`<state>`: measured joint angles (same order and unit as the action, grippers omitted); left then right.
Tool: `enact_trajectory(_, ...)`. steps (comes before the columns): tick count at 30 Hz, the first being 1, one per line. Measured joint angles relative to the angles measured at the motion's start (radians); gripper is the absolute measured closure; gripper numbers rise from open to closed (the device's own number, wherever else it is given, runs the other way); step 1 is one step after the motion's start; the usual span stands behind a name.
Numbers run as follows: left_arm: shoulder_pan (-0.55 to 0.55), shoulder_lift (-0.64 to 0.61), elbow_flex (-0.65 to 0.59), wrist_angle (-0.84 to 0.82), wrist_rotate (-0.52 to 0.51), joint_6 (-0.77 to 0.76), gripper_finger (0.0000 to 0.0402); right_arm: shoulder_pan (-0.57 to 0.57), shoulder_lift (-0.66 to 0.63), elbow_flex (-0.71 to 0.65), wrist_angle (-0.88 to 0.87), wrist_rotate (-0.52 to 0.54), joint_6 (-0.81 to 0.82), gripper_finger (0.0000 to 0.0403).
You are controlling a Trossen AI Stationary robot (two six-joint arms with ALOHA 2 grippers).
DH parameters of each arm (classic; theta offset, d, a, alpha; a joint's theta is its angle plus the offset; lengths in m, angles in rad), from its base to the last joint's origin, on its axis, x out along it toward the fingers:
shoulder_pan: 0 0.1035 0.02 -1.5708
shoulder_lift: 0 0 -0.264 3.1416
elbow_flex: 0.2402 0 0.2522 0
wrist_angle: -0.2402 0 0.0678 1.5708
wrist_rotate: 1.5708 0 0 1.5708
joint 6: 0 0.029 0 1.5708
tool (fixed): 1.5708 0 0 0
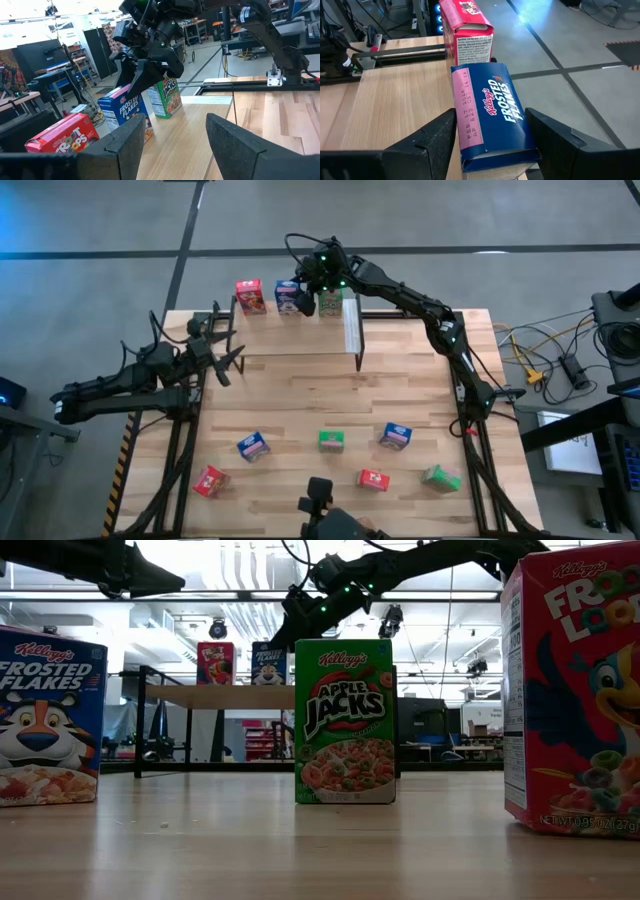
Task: Stack cereal on shelf
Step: Put the middle blue cereal box on the shelf
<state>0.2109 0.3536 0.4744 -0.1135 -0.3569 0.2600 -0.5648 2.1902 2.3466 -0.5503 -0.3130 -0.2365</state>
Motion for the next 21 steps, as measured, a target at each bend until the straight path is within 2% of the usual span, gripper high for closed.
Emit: enact_trajectory(21,0.0,0.0,0.0,0.0,0.0,-0.008,0.0208,0.0,-0.009,0.008,0.0,0.0,-0.026,0.0181)
